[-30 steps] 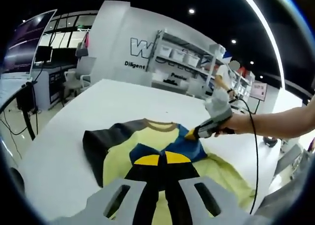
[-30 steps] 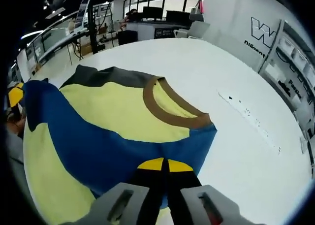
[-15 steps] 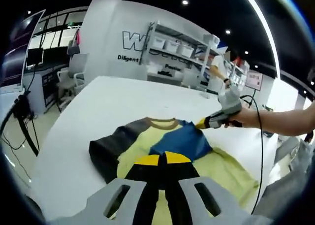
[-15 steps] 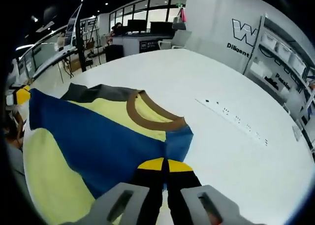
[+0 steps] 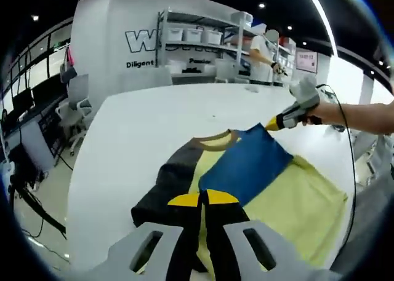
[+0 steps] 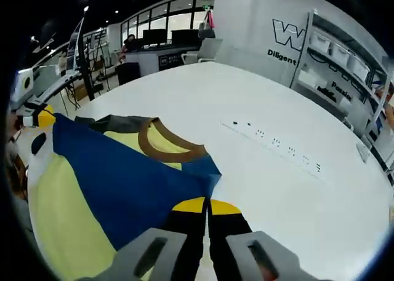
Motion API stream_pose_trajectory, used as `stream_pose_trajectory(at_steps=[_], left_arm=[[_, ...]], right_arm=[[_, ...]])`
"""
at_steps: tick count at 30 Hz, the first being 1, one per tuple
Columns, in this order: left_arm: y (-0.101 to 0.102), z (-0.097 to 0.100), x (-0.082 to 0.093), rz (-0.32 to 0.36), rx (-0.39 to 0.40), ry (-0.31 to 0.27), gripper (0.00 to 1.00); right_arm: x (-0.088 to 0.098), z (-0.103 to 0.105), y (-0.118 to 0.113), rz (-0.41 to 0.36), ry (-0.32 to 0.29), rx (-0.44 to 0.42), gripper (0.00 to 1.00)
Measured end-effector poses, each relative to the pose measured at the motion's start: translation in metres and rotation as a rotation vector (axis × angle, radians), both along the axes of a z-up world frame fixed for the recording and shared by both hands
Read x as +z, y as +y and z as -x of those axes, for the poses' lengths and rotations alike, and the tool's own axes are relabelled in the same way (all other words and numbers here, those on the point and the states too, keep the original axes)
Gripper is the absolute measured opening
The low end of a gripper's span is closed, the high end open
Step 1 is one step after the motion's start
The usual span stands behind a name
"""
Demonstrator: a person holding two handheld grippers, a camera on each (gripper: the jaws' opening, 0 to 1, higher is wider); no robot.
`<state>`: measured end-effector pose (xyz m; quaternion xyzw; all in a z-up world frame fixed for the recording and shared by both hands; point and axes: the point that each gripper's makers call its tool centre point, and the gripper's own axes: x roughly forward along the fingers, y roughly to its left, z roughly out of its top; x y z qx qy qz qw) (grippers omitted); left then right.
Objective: Fold the garment on the visible template until the final outline fits inside the template.
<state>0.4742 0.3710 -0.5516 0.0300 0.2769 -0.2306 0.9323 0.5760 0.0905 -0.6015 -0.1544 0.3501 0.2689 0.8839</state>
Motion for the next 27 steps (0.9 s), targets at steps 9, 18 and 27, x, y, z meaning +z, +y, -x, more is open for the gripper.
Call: stream_pose_trajectory(at_steps=[9,18,27], left_arm=[[-0.001,-0.035,-0.022,-0.125,-0.089,0.035,0.00],[-0.001,-0.058,-0.045,-0.217,-0.138,0.072,0.00],[0.002,-0.066,-0.066,-0.240,-0.125,0.113,0.00]], right_arm=[[-0.004,-0.009,-0.022,0.017,0.006,-0.053,0.00],[-0.016,-0.012,-0.032,0.003,0.025,-0.101,0.00],[-0.027,-0.012,-0.037,0.009,0.046,-0.136,0.00]])
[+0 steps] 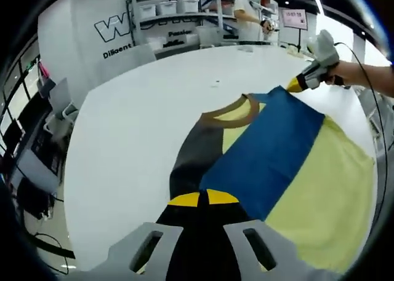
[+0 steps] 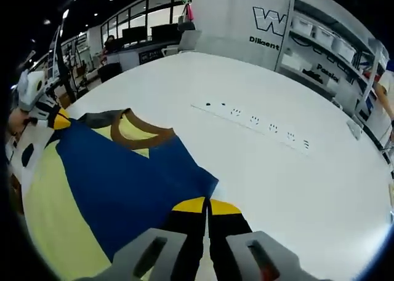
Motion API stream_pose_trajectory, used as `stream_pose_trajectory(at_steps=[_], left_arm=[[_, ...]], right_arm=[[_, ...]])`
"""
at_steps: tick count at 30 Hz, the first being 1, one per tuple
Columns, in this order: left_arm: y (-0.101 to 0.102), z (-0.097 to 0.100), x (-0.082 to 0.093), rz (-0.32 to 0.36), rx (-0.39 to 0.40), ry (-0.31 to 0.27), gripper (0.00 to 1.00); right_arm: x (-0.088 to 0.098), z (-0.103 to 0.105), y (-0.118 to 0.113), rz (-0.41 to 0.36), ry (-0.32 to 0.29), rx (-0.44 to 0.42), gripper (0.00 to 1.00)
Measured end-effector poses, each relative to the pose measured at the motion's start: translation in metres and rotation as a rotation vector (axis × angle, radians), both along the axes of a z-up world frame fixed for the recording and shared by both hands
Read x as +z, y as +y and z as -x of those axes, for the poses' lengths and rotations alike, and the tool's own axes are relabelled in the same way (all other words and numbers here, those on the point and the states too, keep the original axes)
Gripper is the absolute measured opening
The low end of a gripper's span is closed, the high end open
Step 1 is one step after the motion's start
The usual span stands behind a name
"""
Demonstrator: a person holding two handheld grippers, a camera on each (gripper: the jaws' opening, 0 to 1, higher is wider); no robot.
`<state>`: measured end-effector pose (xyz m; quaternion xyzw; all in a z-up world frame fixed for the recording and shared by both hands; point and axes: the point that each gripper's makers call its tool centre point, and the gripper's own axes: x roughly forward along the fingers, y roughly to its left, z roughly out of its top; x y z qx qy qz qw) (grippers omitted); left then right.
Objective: Fold the garment on the visible template until the final outline fits inside the template.
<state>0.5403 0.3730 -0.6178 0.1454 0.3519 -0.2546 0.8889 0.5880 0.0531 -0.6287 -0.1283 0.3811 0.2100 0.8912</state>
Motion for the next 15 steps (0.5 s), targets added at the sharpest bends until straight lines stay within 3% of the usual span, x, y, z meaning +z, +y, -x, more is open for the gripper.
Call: stream_pose_trajectory(at_steps=[10,15], left_arm=[[-0.001,-0.003,-0.014,-0.048,-0.002,-0.008,0.00],[0.004,-0.008,-0.011,-0.139,-0.068,-0.083,0.03]], right_arm=[[-0.006,0.005,-0.004,0.017,-0.015,-0.021,0.00],[0.003,0.007,-0.005,-0.006,-0.041,-0.020,0.00]])
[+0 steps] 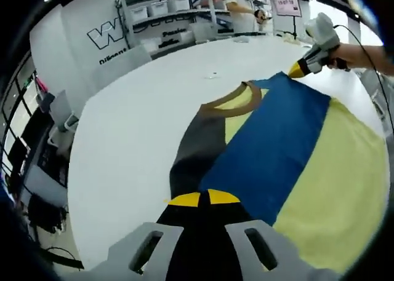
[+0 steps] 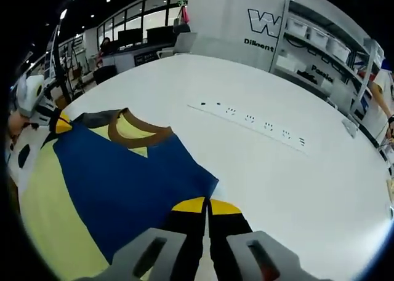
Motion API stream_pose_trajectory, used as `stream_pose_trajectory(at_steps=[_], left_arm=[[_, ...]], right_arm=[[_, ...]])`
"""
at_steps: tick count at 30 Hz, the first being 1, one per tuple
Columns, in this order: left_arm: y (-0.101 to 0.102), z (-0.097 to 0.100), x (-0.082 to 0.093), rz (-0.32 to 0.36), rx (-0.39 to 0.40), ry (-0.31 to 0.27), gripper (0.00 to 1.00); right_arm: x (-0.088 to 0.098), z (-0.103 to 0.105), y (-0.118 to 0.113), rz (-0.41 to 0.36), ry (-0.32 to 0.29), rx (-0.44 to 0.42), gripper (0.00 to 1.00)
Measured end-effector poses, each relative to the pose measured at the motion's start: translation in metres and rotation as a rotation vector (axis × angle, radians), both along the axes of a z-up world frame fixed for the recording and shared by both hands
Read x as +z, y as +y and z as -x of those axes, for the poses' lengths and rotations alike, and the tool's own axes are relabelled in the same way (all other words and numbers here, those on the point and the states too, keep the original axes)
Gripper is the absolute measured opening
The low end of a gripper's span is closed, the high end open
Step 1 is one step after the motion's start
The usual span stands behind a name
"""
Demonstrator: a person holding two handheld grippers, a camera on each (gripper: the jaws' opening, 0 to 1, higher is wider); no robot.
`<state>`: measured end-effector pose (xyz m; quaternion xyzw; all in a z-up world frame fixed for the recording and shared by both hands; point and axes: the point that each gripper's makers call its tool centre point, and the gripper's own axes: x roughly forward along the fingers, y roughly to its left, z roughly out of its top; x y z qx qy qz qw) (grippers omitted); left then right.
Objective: Fold the garment on the visible template until the final outline fits inside the template.
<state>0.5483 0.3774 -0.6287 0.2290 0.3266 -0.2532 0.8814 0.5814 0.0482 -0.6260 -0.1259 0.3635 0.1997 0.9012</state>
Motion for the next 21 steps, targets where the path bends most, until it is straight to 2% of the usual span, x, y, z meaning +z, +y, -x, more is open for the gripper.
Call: stream_pose_trajectory(at_steps=[1,2,3,6,8,12,13,21], left_arm=[[0.003,-0.001,0.002,-0.012,0.016,-0.013,0.07],[0.012,-0.001,0.010,-0.053,0.039,-0.048,0.10],[0.012,0.000,0.013,-0.044,0.042,-0.054,0.12],[0.016,0.002,0.020,-0.018,0.064,-0.059,0.20],[0.014,0.009,0.031,0.020,0.069,-0.067,0.18],[0.007,0.018,0.035,0.051,0.062,-0.066,0.20],[0.001,0.026,0.036,0.072,0.055,-0.066,0.19],[-0.017,0.057,0.034,0.117,0.022,-0.049,0.19]], right_arm=[[0.001,0.000,0.000,0.001,-0.005,-0.003,0.00],[0.003,0.000,-0.001,0.002,-0.009,-0.005,0.00],[0.007,-0.001,-0.005,0.023,-0.032,-0.005,0.00],[0.021,0.000,-0.008,0.010,-0.064,-0.005,0.00],[0.029,0.003,-0.004,0.003,-0.083,0.024,0.02],[0.037,0.010,0.002,-0.027,-0.090,0.032,0.08],[0.039,0.012,0.003,-0.032,-0.093,0.034,0.09],[0.037,0.023,0.009,-0.049,-0.077,0.048,0.15]])
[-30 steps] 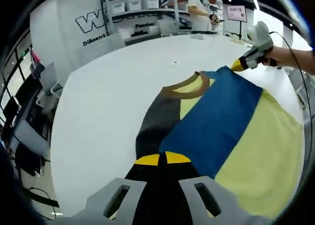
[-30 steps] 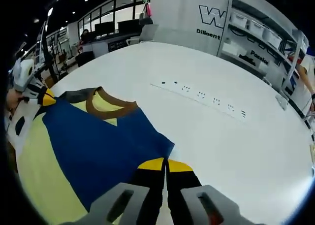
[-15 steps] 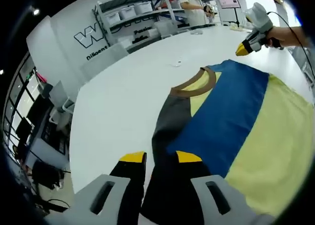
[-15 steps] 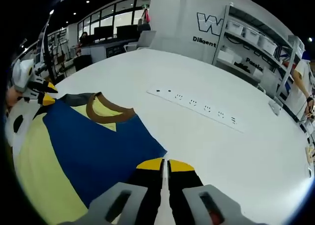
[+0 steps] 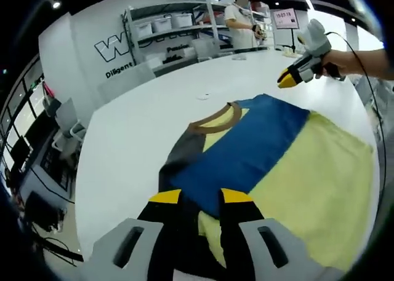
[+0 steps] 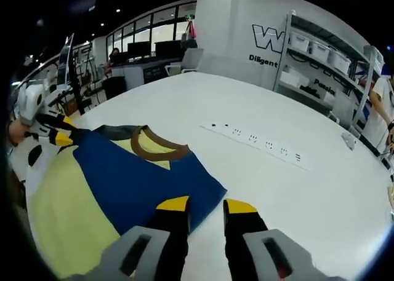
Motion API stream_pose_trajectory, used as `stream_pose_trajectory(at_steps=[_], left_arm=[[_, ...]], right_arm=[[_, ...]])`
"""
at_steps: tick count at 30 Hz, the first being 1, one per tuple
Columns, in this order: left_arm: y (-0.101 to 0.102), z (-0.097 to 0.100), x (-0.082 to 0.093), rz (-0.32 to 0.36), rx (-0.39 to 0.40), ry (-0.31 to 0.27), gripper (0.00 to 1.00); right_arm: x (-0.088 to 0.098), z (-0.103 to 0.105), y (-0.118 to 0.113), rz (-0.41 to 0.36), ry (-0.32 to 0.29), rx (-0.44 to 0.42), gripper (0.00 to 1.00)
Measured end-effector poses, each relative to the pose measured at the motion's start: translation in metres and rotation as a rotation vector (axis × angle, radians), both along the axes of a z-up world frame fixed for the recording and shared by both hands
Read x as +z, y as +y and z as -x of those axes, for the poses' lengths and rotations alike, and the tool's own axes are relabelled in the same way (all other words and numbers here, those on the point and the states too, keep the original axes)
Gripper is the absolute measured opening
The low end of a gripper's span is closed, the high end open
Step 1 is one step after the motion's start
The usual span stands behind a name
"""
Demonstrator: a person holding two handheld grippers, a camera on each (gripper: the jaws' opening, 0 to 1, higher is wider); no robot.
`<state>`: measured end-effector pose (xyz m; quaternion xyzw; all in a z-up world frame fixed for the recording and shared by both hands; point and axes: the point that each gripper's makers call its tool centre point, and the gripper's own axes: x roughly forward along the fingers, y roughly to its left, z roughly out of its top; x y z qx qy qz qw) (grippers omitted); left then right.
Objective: Fold the garment on the visible template until the final outline fits inside the template.
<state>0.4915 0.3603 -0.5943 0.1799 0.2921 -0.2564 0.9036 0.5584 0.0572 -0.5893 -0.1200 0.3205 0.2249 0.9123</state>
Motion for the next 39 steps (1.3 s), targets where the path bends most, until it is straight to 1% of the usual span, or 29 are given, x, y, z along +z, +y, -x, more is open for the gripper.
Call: stream_pose_trajectory(at_steps=[1,2,3,4,5,7,8,9,11,13,15,16,18,21,23,24,25,26,30,33,35,39], left_arm=[[-0.004,0.008,-0.002,0.002,-0.010,0.006,0.19],[-0.007,0.012,-0.003,0.008,-0.016,0.009,0.18],[-0.012,0.015,-0.005,0.018,-0.029,0.020,0.18],[-0.020,0.021,-0.008,0.028,-0.059,0.036,0.18],[-0.026,0.027,-0.009,0.023,-0.087,0.041,0.19],[-0.038,0.038,-0.010,0.031,-0.124,0.043,0.19],[-0.040,0.041,-0.010,0.034,-0.130,0.044,0.18],[-0.052,0.052,-0.012,0.058,-0.173,0.059,0.18],[-0.059,0.060,-0.015,0.059,-0.191,0.067,0.18],[-0.073,0.075,-0.020,0.077,-0.232,0.086,0.18],[-0.083,0.087,-0.022,0.091,-0.257,0.098,0.18],[-0.089,0.095,-0.023,0.094,-0.285,0.094,0.18],[-0.096,0.107,-0.026,0.092,-0.315,0.101,0.19],[-0.103,0.122,-0.030,0.092,-0.356,0.114,0.20],[-0.104,0.128,-0.032,0.090,-0.387,0.122,0.22],[-0.107,0.136,-0.034,0.088,-0.411,0.137,0.22],[-0.109,0.141,-0.035,0.089,-0.430,0.148,0.21],[-0.112,0.148,-0.037,0.087,-0.465,0.161,0.20],[-0.123,0.169,-0.041,0.098,-0.535,0.185,0.15],[-0.129,0.180,-0.045,0.104,-0.561,0.199,0.11],[-0.131,0.183,-0.049,0.108,-0.560,0.218,0.08],[-0.135,0.185,-0.048,0.140,-0.558,0.233,0.03]], right_arm=[[-0.002,0.003,0.001,-0.006,0.012,-0.001,0.16],[-0.004,0.004,0.002,-0.010,0.016,-0.002,0.16],[-0.007,0.006,0.006,-0.025,0.035,-0.006,0.16],[-0.009,0.007,0.009,-0.031,0.046,-0.005,0.17],[-0.010,0.008,0.015,-0.032,0.048,0.002,0.17],[-0.011,0.011,0.026,-0.015,0.040,0.036,0.18],[-0.012,0.011,0.027,-0.013,0.041,0.041,0.18],[-0.015,0.014,0.033,-0.006,0.047,0.059,0.18],[-0.019,0.018,0.041,-0.005,0.056,0.097,0.18],[-0.020,0.020,0.047,-0.007,0.048,0.127,0.17],[-0.024,0.022,0.049,0.003,0.063,0.135,0.19],[-0.026,0.023,0.049,0.005,0.070,0.137,0.20],[-0.028,0.024,0.049,0.007,0.079,0.140,0.20],[-0.031,0.026,0.049,0.014,0.091,0.146,0.19],[-0.033,0.028,0.049,0.020,0.102,0.152,0.18],[-0.035,0.030,0.049,0.026,0.112,0.159,0.17],[-0.036,0.031,0.049,0.029,0.120,0.165,0.14],[-0.038,0.033,0.051,0.028,0.123,0.172,0.12],[-0.044,0.038,0.054,0.042,0.141,0.195,0.12],[-0.048,0.042,0.056,0.055,0.150,0.214,0.11],[-0.051,0.043,0.055,0.060,0.156,0.218,0.10],[-0.055,0.045,0.055,0.057,0.177,0.234,0.09]])
